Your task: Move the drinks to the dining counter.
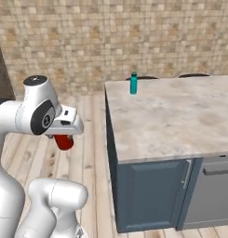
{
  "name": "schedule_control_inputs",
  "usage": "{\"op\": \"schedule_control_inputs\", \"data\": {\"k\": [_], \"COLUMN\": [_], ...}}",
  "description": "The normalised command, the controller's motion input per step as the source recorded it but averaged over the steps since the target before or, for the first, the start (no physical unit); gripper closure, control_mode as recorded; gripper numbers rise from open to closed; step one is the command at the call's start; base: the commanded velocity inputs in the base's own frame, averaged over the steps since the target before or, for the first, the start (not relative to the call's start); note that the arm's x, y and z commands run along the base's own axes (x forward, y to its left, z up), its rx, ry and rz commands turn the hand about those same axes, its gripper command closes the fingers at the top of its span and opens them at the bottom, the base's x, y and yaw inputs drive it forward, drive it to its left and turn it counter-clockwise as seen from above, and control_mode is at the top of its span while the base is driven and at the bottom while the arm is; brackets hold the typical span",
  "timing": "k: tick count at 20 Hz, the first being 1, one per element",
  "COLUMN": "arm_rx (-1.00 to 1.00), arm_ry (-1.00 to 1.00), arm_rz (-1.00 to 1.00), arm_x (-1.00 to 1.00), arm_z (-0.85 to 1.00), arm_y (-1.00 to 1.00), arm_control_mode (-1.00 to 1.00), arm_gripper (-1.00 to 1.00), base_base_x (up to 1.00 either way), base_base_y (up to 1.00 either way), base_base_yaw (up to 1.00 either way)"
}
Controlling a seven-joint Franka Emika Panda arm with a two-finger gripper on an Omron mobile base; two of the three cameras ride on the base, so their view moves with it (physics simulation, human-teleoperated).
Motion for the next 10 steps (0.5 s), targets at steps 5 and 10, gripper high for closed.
{"op": "schedule_control_inputs", "data": {"k": [5, 10], "arm_rx": [0.0, 0.0], "arm_ry": [0.0, 0.0], "arm_rz": [0.0, 0.0], "arm_x": [0.0, 0.0], "arm_z": [0.0, 0.0], "arm_y": [0.0, 0.0], "arm_control_mode": [1.0, 1.0], "arm_gripper": [1.0, 1.0], "base_base_x": [0.64, 0.3], "base_base_y": [0.0, 0.05], "base_base_yaw": [-0.64, -0.76]}}
